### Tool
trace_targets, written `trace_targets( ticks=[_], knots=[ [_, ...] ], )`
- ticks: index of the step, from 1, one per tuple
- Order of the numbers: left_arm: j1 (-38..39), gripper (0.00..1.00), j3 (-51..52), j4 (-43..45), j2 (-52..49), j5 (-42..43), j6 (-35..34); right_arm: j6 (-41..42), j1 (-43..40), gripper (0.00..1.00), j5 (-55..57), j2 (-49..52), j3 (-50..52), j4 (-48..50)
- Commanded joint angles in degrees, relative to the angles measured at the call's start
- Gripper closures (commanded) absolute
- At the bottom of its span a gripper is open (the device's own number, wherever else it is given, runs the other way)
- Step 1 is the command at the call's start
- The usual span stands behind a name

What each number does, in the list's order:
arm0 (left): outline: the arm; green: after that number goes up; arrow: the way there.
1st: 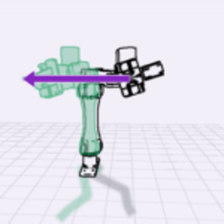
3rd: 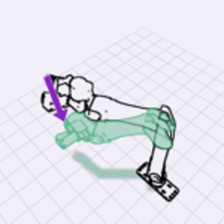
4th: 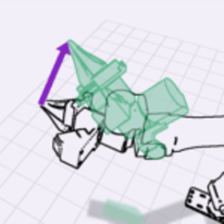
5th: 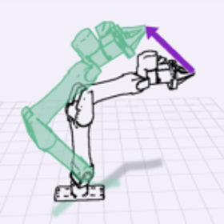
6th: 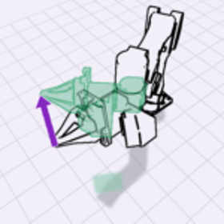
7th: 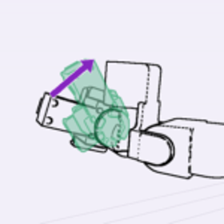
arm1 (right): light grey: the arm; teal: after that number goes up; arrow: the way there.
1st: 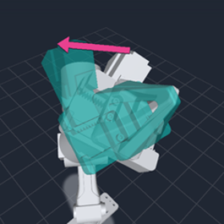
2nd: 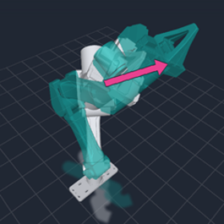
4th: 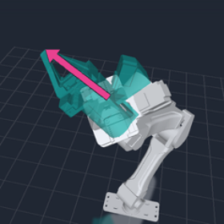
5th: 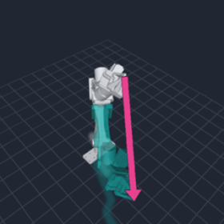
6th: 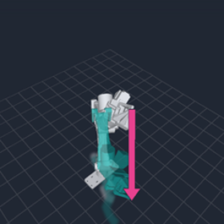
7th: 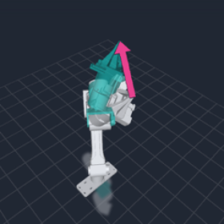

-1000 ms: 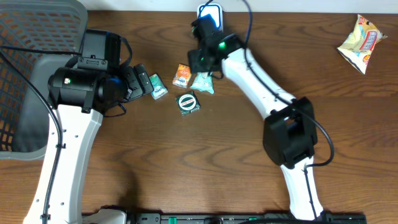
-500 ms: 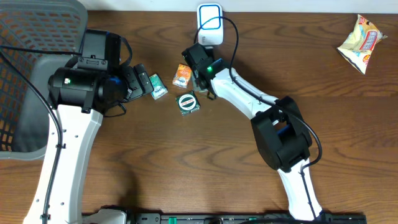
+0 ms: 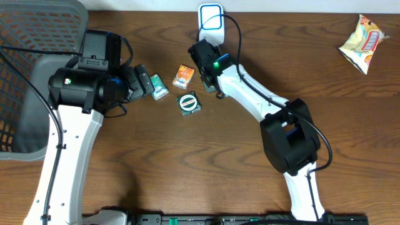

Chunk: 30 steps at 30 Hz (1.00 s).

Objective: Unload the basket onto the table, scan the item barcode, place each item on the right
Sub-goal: 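Reach the right gripper to the green wipes pack and grasp it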

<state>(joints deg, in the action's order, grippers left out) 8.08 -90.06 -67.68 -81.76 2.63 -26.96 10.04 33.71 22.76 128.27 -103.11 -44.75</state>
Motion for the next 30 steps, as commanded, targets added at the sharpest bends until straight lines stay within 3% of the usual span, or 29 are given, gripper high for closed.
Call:
trace_targets(
  ticks=[1, 11, 13, 17, 20, 24, 30],
  knots=[
    [-0.1, 0.02, -0.5, -0.2, 0.3, -0.5, 0.3, -10.9, 0.3, 0.43, -0.9, -1.0, -0.9, 0.2],
    [-0.1, 0.02, -0.5, -0.3, 0.3, -0.5, 0.3, -12.7, -0.1, 0.46, -0.2, 4.5, -0.7, 0.9],
    [-0.1, 0.02, -0.5, -0.2, 0.3, -0.5, 0.3, -12.7, -0.1, 0.53, -0.2, 5.7, -0.7, 0.8],
    [-0.1, 0.02, -0.5, -0.3, 0.3, -0.5, 0.3, -9.9, -0.1, 0.86, -0.4, 5.7, -0.7, 0.1],
    [-0.1, 0.02, -0.5, -0.2, 0.3, -0.5, 0.3, -5.8, -0.3, 0.93, -0.6, 3.7, -1.1, -1.3],
    [-0.1, 0.02, -0.5, -0.2, 0.3, -0.6, 0.3, -5.2, -2.2, 0.99, -9.7, -0.5, -2.6, -4.7],
    [-0.1, 0.02, -0.5, -0.2, 0.3, -0.5, 0.3, -8.1, -8.9, 0.99, -40.5, -5.5, -3.0, -10.2]
  ],
)
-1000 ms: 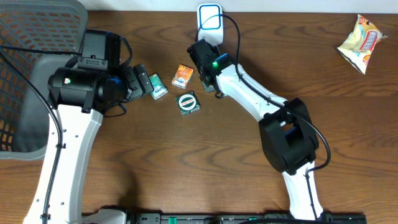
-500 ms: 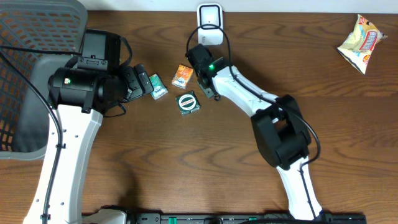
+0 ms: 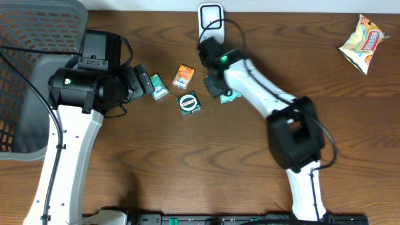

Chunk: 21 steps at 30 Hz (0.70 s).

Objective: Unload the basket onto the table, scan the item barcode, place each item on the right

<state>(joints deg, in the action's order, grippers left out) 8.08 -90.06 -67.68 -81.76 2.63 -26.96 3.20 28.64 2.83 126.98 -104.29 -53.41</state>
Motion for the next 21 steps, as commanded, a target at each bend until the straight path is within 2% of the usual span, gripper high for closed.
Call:
trace_targets(
  ticks=[1, 3, 4, 9, 17, 19, 21],
  knots=[
    [-0.1, 0.02, -0.5, -0.2, 0.3, -0.6, 0.3, -2.4, -5.2, 0.99, -27.0, -4.3, -1.8, -2.7],
    [-0.1, 0.02, -0.5, -0.2, 0.3, -0.5, 0.3, -8.3, -9.9, 0.99, -45.3, -3.6, -1.3, -6.3],
    [-0.1, 0.02, -0.5, -0.2, 0.3, -0.6, 0.3, -10.2, -11.4, 0.99, -50.3, -3.2, -0.7, -7.5],
    [-0.1, 0.02, -0.5, -0.2, 0.3, -0.5, 0.3, -13.8, -17.0, 0.99, -66.4, -1.6, 6.2, -8.4],
    [-0.1, 0.02, -0.5, -0.2, 0.3, -0.5, 0.3, -12.9, -24.1, 0.96, -66.6, -1.4, 20.0, -2.9],
    [-0.1, 0.02, -0.5, -0.2, 0.3, -0.6, 0.3, -11.4, -25.7, 0.98, -62.0, -1.4, 20.9, -2.9],
    [-0.1, 0.02, -0.5, -0.3, 0.3, -0.6, 0.3, -5.9, -28.2, 0.87, -51.5, -1.4, 20.7, -2.8]
  ],
)
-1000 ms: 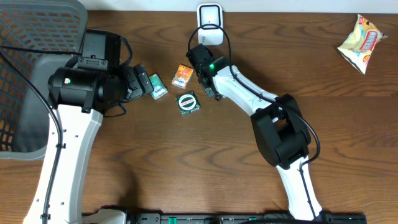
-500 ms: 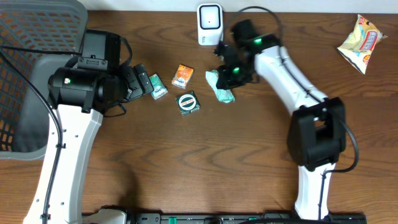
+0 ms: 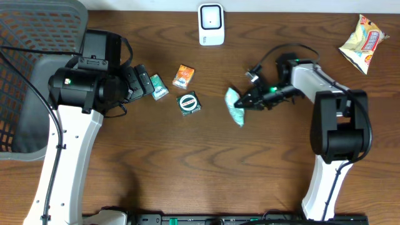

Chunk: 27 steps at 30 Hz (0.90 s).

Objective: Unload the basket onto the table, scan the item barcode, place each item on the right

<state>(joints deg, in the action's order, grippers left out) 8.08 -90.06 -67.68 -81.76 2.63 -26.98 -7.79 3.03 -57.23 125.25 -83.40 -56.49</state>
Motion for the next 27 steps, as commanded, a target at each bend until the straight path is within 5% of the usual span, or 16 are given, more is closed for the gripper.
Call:
trace_targets(
  ticks=[1, 4, 15, 18, 21, 27],
  knots=[
    [-0.1, 0.02, -0.5, -0.2, 0.3, -0.5, 0.3, 6.6, -3.5, 0.83, 11.3, 0.3, -0.5, 0.2],
    [-0.1, 0.02, -0.5, -0.2, 0.3, -0.5, 0.3, 8.0, -6.7, 0.62, 14.9, 0.3, -2.8, -1.9],
    [-0.1, 0.02, -0.5, -0.2, 0.3, -0.6, 0.3, 7.9, -8.3, 0.61, 32.1, 0.3, -23.1, -20.6],
    [-0.1, 0.02, -0.5, -0.2, 0.3, -0.6, 0.3, 6.4, -7.2, 0.55, 32.7, 0.3, -23.2, -20.1],
    [-0.1, 0.02, -0.5, -0.2, 0.3, -0.5, 0.3, 6.4, -5.8, 0.35, 34.8, 0.4, -20.8, -17.1],
    [-0.1, 0.02, -0.5, -0.2, 0.3, -0.5, 0.3, 6.4, -3.2, 0.23, 34.7, 0.4, -13.3, -10.2]
  ],
)
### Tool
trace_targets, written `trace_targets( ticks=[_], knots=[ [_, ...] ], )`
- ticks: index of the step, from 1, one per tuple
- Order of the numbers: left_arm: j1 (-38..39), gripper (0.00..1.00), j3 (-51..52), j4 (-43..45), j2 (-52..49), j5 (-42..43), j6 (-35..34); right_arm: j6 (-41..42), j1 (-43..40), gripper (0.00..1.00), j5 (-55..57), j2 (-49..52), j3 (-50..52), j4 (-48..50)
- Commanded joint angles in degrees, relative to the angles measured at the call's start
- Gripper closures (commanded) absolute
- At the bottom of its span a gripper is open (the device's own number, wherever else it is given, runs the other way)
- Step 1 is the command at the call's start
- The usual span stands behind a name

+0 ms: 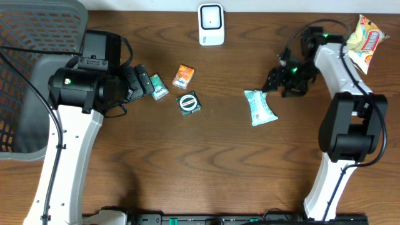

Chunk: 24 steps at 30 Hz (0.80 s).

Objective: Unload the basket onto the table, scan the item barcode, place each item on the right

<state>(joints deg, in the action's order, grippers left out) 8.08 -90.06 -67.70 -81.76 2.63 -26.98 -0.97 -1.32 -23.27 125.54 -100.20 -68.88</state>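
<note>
The white barcode scanner [211, 25] stands at the table's far edge, centre. A mint-green packet [259, 107] lies flat on the table to the right of centre. My right gripper [275, 82] hovers just up and right of it, apart from it, open and holding nothing. At the left, my left gripper [147, 83] stays open, its tips next to a small green packet [159, 88]. An orange packet [183, 75] and a round green-and-black item [189, 103] lie between the left gripper and the scanner.
A grey mesh basket [31, 56] fills the far left. A yellow snack bag [362, 36] lies at the far right corner, close behind the right arm's forearm [331, 59].
The mint-green packet, then held in my right gripper at the centre right, now lies on the table further right. The gripper has let go and sits farther back, to its right. The left arm is unchanged.
My right gripper was just below the scanner. Then it was still there, with the mint-green packet showing under it. Then the arm was at the right with the packet in its fingers, away from the scanner. Now the packet lies free on the table.
</note>
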Motion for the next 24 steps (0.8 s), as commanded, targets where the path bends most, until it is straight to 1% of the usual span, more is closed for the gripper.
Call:
trace_targets(
  ticks=[1, 3, 4, 5, 7, 9, 10, 13, 14, 15, 19, 20, 21, 24],
  knots=[
    [-0.1, 0.02, -0.5, -0.2, 0.3, -0.6, 0.3, -0.4, 1.3, 0.23, 0.6, 0.2, 5.1, 4.0],
    [-0.1, 0.02, -0.5, -0.2, 0.3, -0.6, 0.3, -0.3, 1.3, 0.26, -0.3, 0.2, 8.5, 7.7],
    [-0.1, 0.02, -0.5, -0.2, 0.3, -0.5, 0.3, -0.4, 1.3, 0.28, -2.6, 0.2, 10.8, 10.2],
    [-0.1, 0.02, -0.5, -0.2, 0.3, -0.5, 0.3, -0.4, 1.3, 0.28, -3.7, 0.2, 11.7, 11.2],
    [-0.1, 0.02, -0.5, -0.2, 0.3, -0.6, 0.3, -0.4, 1.3, 0.34, -6.7, 0.2, 14.6, 13.8],
    [-0.1, 0.02, -0.5, -0.2, 0.3, -0.5, 0.3, -0.3, 1.3, 0.57, -7.8, 0.2, 16.4, 15.2],
    [-0.1, 0.02, -0.5, -0.2, 0.3, -0.6, 0.3, -0.3, 1.3, 0.71, -7.8, 0.2, 16.5, 15.1],
    [-0.1, 0.03, -0.5, -0.2, 0.3, -0.5, 0.3, -0.3, 1.3, 0.85, -9.3, 0.0, 16.1, 14.3],
    [-0.1, 0.02, -0.5, -0.2, 0.3, -0.6, 0.3, -0.3, 1.3, 0.94, -10.9, 0.0, 15.5, 13.7],
    [-0.1, 0.02, -0.5, -0.2, 0.3, -0.6, 0.3, -0.3, 1.3, 0.99, -12.3, 0.0, 15.0, 13.0],
    [-0.1, 0.02, -0.5, -0.2, 0.3, -0.6, 0.3, -0.4, 1.2, 0.99, -21.6, -0.6, 9.8, 8.9],
    [-0.1, 0.02, -0.5, -0.2, 0.3, -0.6, 0.3, -1.9, 1.2, 0.99, -27.1, -1.4, 7.1, 7.6],
    [-0.1, 0.02, -0.5, -0.2, 0.3, -0.6, 0.3, -3.0, 1.4, 0.99, -31.5, -2.2, 5.6, 7.3],
    [-0.1, 0.02, -0.5, -0.2, 0.3, -0.5, 0.3, -3.9, 2.5, 0.99, -40.0, -3.8, 3.4, 8.6]
  ],
)
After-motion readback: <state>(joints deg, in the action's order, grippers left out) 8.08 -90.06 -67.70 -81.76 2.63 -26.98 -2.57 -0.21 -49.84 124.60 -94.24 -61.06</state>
